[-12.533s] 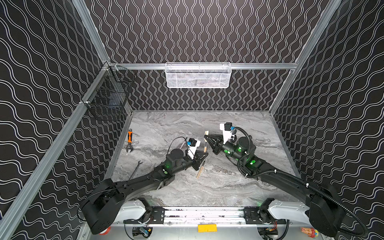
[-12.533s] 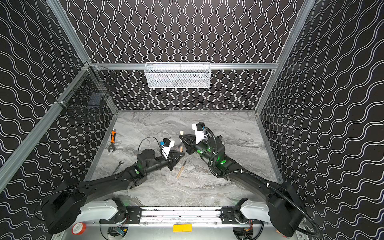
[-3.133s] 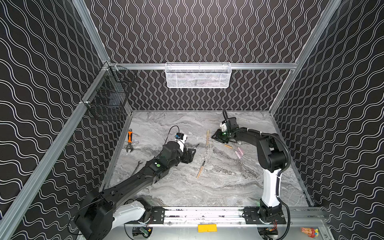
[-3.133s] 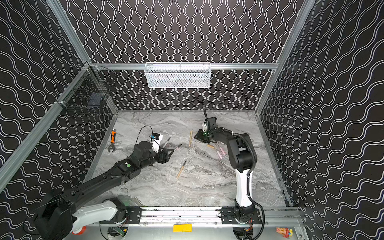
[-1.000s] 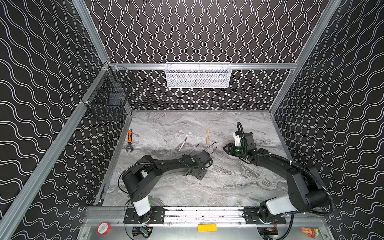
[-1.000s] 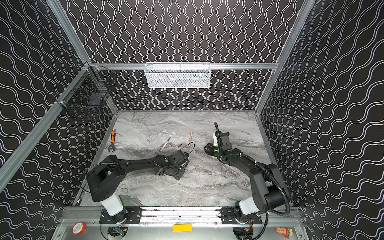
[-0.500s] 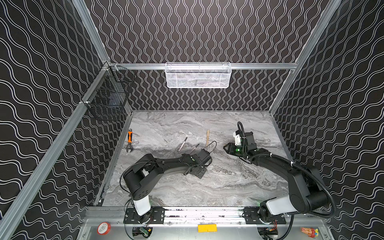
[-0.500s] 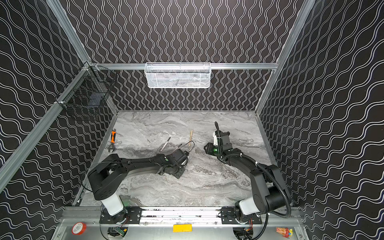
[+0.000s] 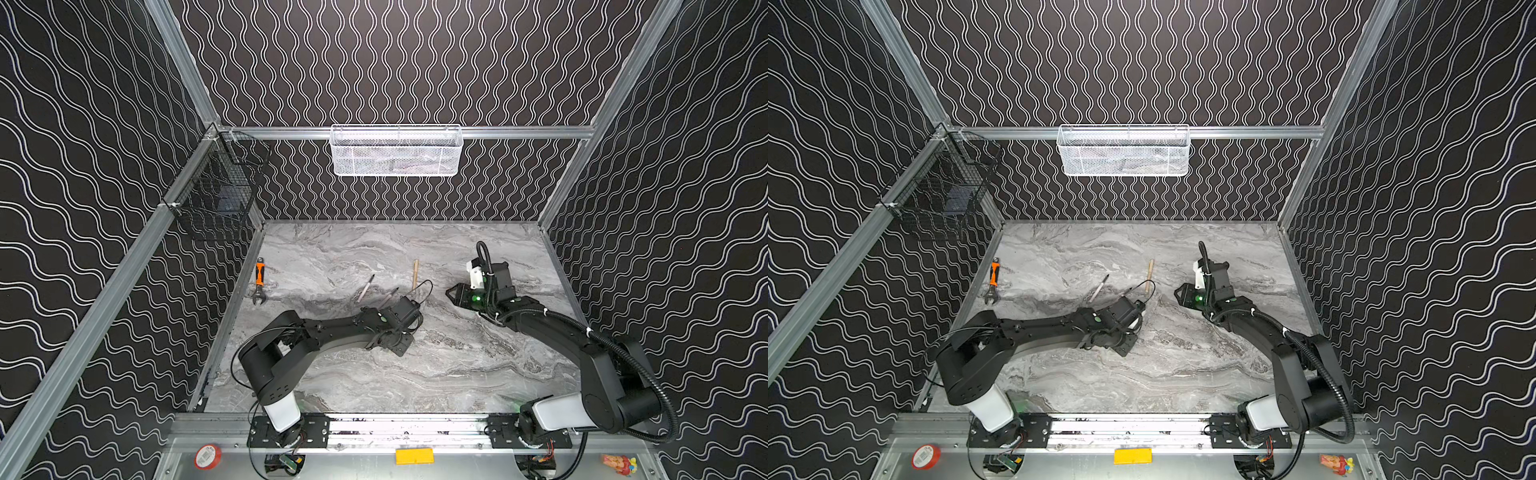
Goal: Insert pens into pen caps
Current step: Pick up a pen from the center of the table.
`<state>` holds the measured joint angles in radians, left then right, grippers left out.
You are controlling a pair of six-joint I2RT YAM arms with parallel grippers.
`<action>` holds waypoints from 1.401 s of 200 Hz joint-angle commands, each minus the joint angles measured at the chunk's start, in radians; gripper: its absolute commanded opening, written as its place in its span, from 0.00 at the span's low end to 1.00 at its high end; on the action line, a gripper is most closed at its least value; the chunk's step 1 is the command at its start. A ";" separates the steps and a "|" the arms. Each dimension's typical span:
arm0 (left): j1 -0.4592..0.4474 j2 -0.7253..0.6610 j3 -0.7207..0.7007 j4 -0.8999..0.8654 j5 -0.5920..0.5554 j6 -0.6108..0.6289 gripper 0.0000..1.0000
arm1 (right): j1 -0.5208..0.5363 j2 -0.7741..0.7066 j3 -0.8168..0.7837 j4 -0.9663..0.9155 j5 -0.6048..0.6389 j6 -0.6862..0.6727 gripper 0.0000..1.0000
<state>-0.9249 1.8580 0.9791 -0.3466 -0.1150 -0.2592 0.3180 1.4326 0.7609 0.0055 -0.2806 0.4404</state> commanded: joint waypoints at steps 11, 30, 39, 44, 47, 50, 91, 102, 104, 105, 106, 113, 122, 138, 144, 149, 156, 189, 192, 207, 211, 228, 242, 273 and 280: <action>0.005 -0.036 -0.019 0.091 0.008 -0.022 0.08 | 0.000 -0.015 -0.011 0.038 -0.081 0.048 0.43; 0.016 -0.050 -0.031 0.138 0.028 -0.037 0.08 | 0.000 -0.018 -0.021 0.063 -0.134 0.074 0.45; 0.023 -0.058 -0.033 0.154 0.041 -0.044 0.07 | 0.000 -0.027 -0.030 0.083 -0.166 0.091 0.47; 0.030 -0.061 -0.035 0.163 0.052 -0.049 0.07 | 0.000 -0.034 -0.035 0.093 -0.177 0.096 0.48; 0.034 -0.064 -0.036 0.168 0.060 -0.052 0.07 | 0.000 -0.038 -0.038 0.097 -0.183 0.100 0.49; 0.037 -0.065 -0.035 0.173 0.066 -0.055 0.07 | 0.000 -0.043 -0.040 0.103 -0.189 0.105 0.50; 0.086 -0.083 -0.036 0.238 0.154 -0.089 0.06 | 0.008 -0.083 -0.074 0.170 -0.280 0.177 0.58; 0.097 -0.086 -0.034 0.252 0.176 -0.098 0.06 | 0.023 -0.083 -0.081 0.187 -0.290 0.191 0.60; 0.098 -0.085 -0.034 0.256 0.181 -0.098 0.06 | 0.028 -0.083 -0.081 0.187 -0.289 0.191 0.60; 0.100 -0.085 -0.033 0.257 0.182 -0.099 0.06 | 0.029 -0.084 -0.081 0.188 -0.288 0.191 0.60; 0.101 -0.086 -0.033 0.259 0.184 -0.099 0.06 | 0.031 -0.083 -0.081 0.188 -0.287 0.190 0.61; 0.105 -0.087 -0.031 0.267 0.194 -0.105 0.07 | 0.046 -0.082 -0.080 0.186 -0.280 0.191 0.61; 0.111 -0.085 -0.023 0.268 0.207 -0.109 0.06 | 0.067 -0.075 -0.074 0.187 -0.274 0.192 0.61; 0.115 -0.081 -0.008 0.271 0.219 -0.111 0.06 | 0.095 -0.053 -0.066 0.198 -0.270 0.203 0.62; 0.114 -0.081 -0.005 0.273 0.222 -0.111 0.06 | 0.101 -0.043 -0.065 0.205 -0.267 0.210 0.62; 0.114 -0.081 -0.002 0.275 0.225 -0.113 0.06 | 0.104 -0.036 -0.064 0.212 -0.265 0.215 0.61; 0.115 -0.083 -0.001 0.274 0.226 -0.113 0.06 | 0.109 -0.027 -0.063 0.226 -0.265 0.224 0.61; 0.115 -0.093 0.001 0.279 0.234 -0.114 0.06 | 0.112 0.016 -0.050 0.266 -0.269 0.260 0.57; 0.116 -0.092 0.001 0.280 0.234 -0.114 0.06 | 0.127 0.021 -0.048 0.269 -0.271 0.263 0.56; 0.118 -0.092 0.001 0.281 0.234 -0.115 0.06 | 0.144 0.037 -0.040 0.275 -0.270 0.271 0.52; 0.117 -0.092 0.001 0.282 0.236 -0.116 0.06 | 0.144 0.043 -0.039 0.279 -0.271 0.274 0.51; 0.117 -0.088 0.004 0.287 0.242 -0.118 0.06 | 0.149 0.061 -0.036 0.296 -0.281 0.290 0.47; 0.119 -0.087 0.007 0.294 0.241 -0.122 0.06 | 0.154 0.075 -0.029 0.291 -0.277 0.292 0.46; 0.121 -0.087 0.009 0.310 0.247 -0.130 0.05 | 0.157 0.083 -0.032 0.292 -0.261 0.303 0.43; 0.121 -0.087 0.010 0.312 0.250 -0.130 0.05 | 0.157 0.087 -0.032 0.292 -0.260 0.307 0.41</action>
<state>-0.8059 1.7691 0.9798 -0.0872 0.1230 -0.3763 0.4751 1.5101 0.7227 0.2634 -0.5526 0.7235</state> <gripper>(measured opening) 0.130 0.428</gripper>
